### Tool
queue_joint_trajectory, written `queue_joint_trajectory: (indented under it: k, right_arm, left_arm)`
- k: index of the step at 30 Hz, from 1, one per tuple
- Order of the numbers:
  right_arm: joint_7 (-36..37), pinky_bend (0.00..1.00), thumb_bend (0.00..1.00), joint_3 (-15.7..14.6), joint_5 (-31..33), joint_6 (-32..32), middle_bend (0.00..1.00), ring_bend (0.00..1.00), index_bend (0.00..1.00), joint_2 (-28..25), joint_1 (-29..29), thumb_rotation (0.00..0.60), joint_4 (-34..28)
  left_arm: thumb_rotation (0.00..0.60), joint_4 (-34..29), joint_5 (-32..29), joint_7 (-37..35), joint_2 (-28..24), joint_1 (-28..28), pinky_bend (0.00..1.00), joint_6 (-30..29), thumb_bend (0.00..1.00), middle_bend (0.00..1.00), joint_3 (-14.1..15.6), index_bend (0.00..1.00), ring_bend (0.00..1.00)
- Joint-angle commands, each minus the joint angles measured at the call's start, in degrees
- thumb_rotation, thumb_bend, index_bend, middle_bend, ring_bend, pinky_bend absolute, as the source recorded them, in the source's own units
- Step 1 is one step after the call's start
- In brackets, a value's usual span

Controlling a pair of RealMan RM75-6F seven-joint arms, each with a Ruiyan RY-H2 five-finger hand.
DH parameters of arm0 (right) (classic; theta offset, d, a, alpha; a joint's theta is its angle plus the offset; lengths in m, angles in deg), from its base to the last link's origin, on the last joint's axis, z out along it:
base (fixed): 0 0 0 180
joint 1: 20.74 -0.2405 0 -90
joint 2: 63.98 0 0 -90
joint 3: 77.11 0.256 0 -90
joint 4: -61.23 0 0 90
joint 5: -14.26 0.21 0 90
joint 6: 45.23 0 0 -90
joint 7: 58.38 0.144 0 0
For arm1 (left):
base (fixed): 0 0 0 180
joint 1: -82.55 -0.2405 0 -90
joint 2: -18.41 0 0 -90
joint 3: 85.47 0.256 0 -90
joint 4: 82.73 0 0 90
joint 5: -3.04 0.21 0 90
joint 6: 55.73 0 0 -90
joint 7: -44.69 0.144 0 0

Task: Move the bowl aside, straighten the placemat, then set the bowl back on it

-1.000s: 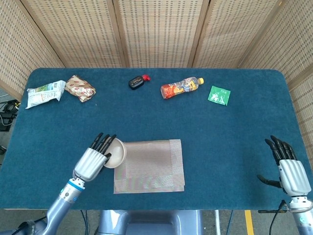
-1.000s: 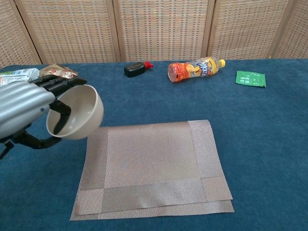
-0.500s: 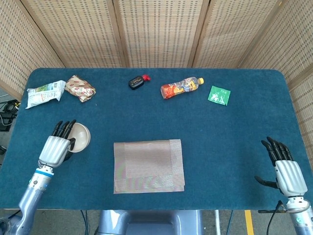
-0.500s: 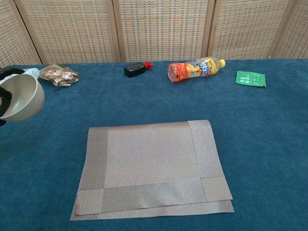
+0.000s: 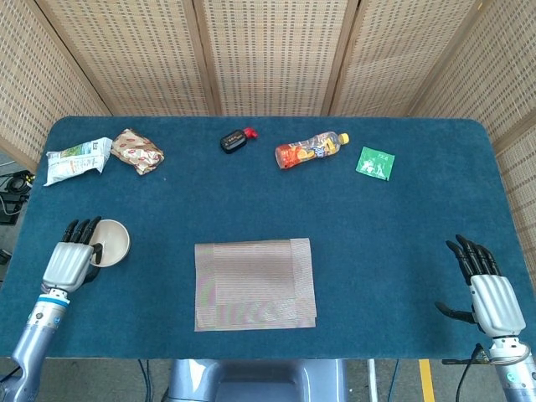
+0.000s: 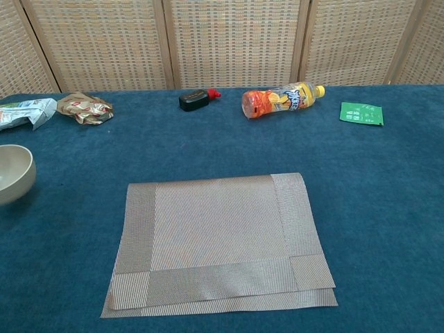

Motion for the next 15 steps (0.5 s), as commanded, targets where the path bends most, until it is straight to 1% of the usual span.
queue_joint_trajectory:
  k: [1,4,5,7,9,10,12,15]
  right_arm:
    - [0.0,0.0,0.02,0.0,0.0,-0.1,0.0,0.0,0.0,0.0,0.0,0.6,0.0]
    - [0.3,0.0,0.02,0.1,0.0,-0.2,0.0,0.0,0.0,-0.1,0.1,0.6,0.0]
    - [0.4,0.0,0.02,0.1,0.0,-0.2,0.0,0.0,0.0,-0.1,0.1,0.6,0.0]
    - [0.4,0.0,0.02,0.0,-0.1,-0.2,0.0,0.0,0.0,-0.2,0.1,0.6,0.0]
    - [0.4,0.0,0.02,0.0,-0.1,-0.2,0.0,0.0,0.0,-0.1,0.1,0.6,0.0]
    - [0.4,0.0,0.02,0.1,-0.1,-0.3,0.0,0.0,0.0,-0.1,0.1,0.6,0.0]
    - [0.5,0.0,0.02,0.1,-0.1,-0.4,0.0,0.0,0.0,-0.2,0.1,0.6,0.0]
    - [0.6,0.0,0.02,0.1,-0.1,-0.6,0.0,0.0,0.0,-0.2,0.2,0.6,0.0]
  left_arm:
    - [0.6,0.7,0.0,-0.3,0.4,-0.2,0.0,0.5,0.41,0.0,0.5,0.57,0.0]
    - [0.6,1.1,0.0,-0.8,0.5,-0.4,0.0,0.8,0.37,0.0,0.9,0.48,0.0]
    - [0.6,1.1,0.1,-1.3,0.4,-0.4,0.0,1.0,0.34,0.0,1.1,0.43,0.0]
    - [0.6,0.9,0.4,-2.4,0.1,-0.5,0.0,0.9,0.27,0.0,1.3,0.34,0.0]
    - [0.6,0.5,1.0,-3.7,-0.6,-0.6,0.0,0.4,0.17,0.0,1.6,0.24,0.0]
    - [0.6,0.3,1.3,-4.1,-0.8,-0.6,0.0,0.2,0.15,0.0,1.6,0.21,0.0]
    - [0.6,-0.1,2.5,-6.1,-1.4,-0.8,0.0,-1.5,0.13,0.0,1.6,0.14,0.0]
    - [0.6,-1.4,4.8,-10.1,-2.8,-1.0,0.0,-4.2,0.13,0.0,1.8,0.1,0.0]
